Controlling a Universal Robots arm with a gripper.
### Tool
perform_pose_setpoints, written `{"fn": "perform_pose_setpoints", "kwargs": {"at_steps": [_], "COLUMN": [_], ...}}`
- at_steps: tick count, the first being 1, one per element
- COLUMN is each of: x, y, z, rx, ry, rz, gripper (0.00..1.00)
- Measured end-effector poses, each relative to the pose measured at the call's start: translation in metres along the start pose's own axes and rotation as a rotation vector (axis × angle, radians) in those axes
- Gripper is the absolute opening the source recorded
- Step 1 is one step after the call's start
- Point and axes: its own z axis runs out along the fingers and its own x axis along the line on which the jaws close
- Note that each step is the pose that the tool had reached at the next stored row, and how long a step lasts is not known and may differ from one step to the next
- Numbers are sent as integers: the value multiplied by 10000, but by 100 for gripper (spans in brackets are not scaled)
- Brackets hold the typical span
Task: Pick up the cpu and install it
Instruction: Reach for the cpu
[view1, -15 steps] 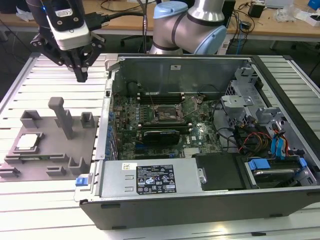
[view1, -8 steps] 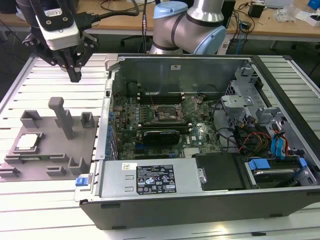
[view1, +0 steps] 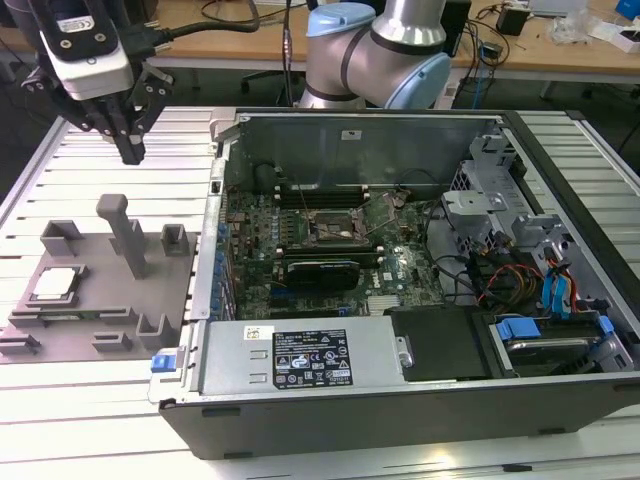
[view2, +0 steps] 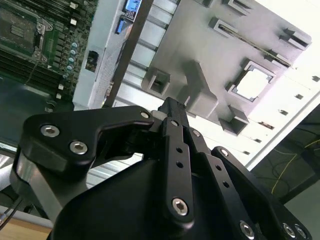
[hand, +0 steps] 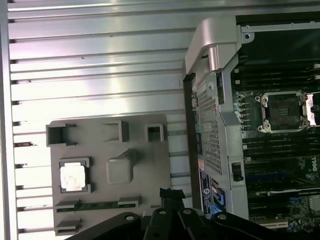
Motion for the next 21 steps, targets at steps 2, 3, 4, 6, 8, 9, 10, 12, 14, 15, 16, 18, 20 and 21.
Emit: {"fn": "perform_pose_setpoints", "kwargs": {"at_steps": [2,3,4,6,8,9,10,12,14,15,16,18,20,21], "x": [40,86,108,152,188,205,224,260,304,321,340,378,411,425], "y": [-3,-6,-8,-11,-14,-15,-17,-19,-22,-24,-25,-28,-30,-31], "z": [-1,-3,-3,-4,-5,-6,-6,-7,-9,-9,-10,-10,-11,-12], "rx": [0,0,0,0,-1,-1,-1,-1,0,0,0,-1,-2,-1], "ry": [-2,-3,-4,-6,-7,-8,-8,-9,-11,-12,-14,-16,-19,-19], "rz": [0,1,1,1,0,0,0,0,0,0,1,1,1,0], "gripper": [11,11,11,11,11,11,11,11,11,11,11,11,11,11]}}
